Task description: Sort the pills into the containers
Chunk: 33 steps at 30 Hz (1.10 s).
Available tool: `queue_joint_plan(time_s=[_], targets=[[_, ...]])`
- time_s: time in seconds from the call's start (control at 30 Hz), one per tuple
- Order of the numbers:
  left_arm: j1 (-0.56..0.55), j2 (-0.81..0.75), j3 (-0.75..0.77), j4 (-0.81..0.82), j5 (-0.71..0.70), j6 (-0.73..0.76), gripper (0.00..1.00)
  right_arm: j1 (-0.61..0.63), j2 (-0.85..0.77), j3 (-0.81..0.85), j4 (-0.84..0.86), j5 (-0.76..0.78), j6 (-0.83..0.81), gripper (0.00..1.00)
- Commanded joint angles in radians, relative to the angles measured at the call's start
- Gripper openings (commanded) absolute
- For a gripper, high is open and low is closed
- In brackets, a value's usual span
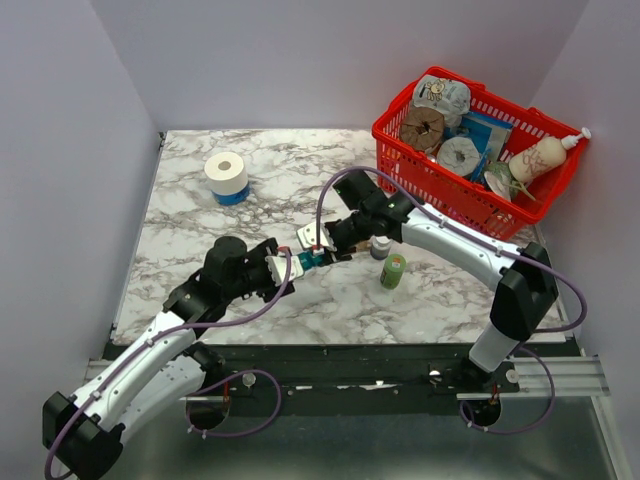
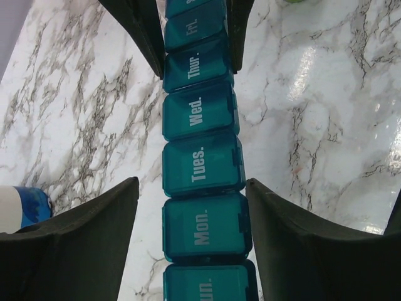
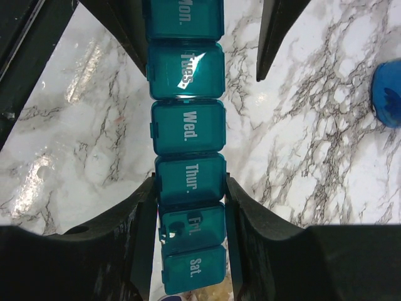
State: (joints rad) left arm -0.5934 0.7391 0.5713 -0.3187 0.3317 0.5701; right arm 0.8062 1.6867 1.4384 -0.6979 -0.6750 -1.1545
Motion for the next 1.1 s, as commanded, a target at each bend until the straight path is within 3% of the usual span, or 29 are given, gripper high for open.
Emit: queue_joint_plan(time_s=[0.0,0.13,0.2,0.33,0.37,0.5,0.6,0.7,1.07], targets=[[-0.003,-0.024,-0.027,0.032,-0.016,-0.026,0.72,0.008,-0.036,0.002,-0.002,-0.069,0.016,0.28],[-0.005,-0.017,-0.018,0.023,-0.005,-0.029,0.44,0.007,-0.035,0.001,0.0,-0.07,0.019,0.28],[-0.005,-0.01,-0.013,0.023,-0.002,-0.041,0.37,0.008,-0.038,-0.004,0.003,-0.072,0.021,0.28],[-0.005,0.0,-0.004,0.018,0.013,-0.044,0.04,0.007,-0.039,-0.013,0.009,-0.081,0.033,0.28],[-0.005,0.005,-0.004,0.017,0.016,-0.045,0.0,0.007,-0.039,-0.013,0.009,-0.086,0.044,0.29],[-0.005,0.002,-0.016,0.032,0.029,-0.045,0.0,0.008,-0.038,-0.006,0.011,-0.118,0.105,0.4],[-0.005,-0.013,-0.033,0.052,0.036,-0.046,0.0,0.007,-0.041,-0.007,0.014,-0.158,0.15,0.54],[-0.005,-0.023,-0.042,0.061,0.047,-0.052,0.0,0.008,-0.039,-0.009,0.017,-0.187,0.187,0.61],[-0.005,-0.053,-0.05,0.066,0.059,-0.076,0.0,0.007,-0.009,-0.001,-0.017,-0.179,0.179,0.6]])
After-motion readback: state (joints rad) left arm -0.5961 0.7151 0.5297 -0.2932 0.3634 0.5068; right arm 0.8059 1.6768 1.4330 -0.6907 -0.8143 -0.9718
